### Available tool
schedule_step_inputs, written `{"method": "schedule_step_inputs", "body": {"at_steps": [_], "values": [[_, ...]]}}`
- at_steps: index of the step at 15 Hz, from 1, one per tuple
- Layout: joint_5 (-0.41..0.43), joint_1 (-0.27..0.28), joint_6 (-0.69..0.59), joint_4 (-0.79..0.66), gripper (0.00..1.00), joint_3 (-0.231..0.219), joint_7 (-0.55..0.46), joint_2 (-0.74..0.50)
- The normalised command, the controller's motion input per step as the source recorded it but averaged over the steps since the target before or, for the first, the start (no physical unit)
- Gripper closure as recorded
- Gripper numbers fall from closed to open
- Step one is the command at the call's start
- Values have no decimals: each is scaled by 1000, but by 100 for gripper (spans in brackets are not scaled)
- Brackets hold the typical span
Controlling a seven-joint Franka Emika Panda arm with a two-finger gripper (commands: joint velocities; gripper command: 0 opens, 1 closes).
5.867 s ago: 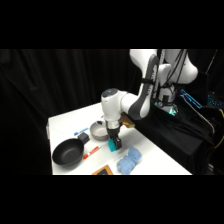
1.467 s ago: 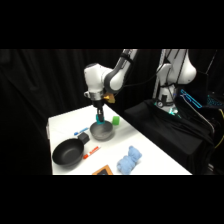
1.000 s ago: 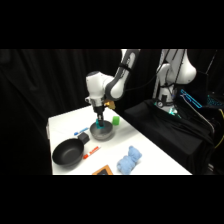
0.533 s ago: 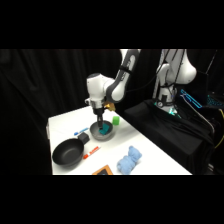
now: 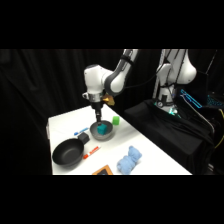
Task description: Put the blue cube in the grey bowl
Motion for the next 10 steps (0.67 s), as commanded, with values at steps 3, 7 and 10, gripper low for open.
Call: {"method": "schedule_step_inputs", "body": {"at_steps": [3,7,10], "values": [[41,19,-499,86,0,-1,-134,-361],[30,13,-463,123,0,-8,-124,-314],[40,7,-329,132,0,-11,-127,-196]]}}
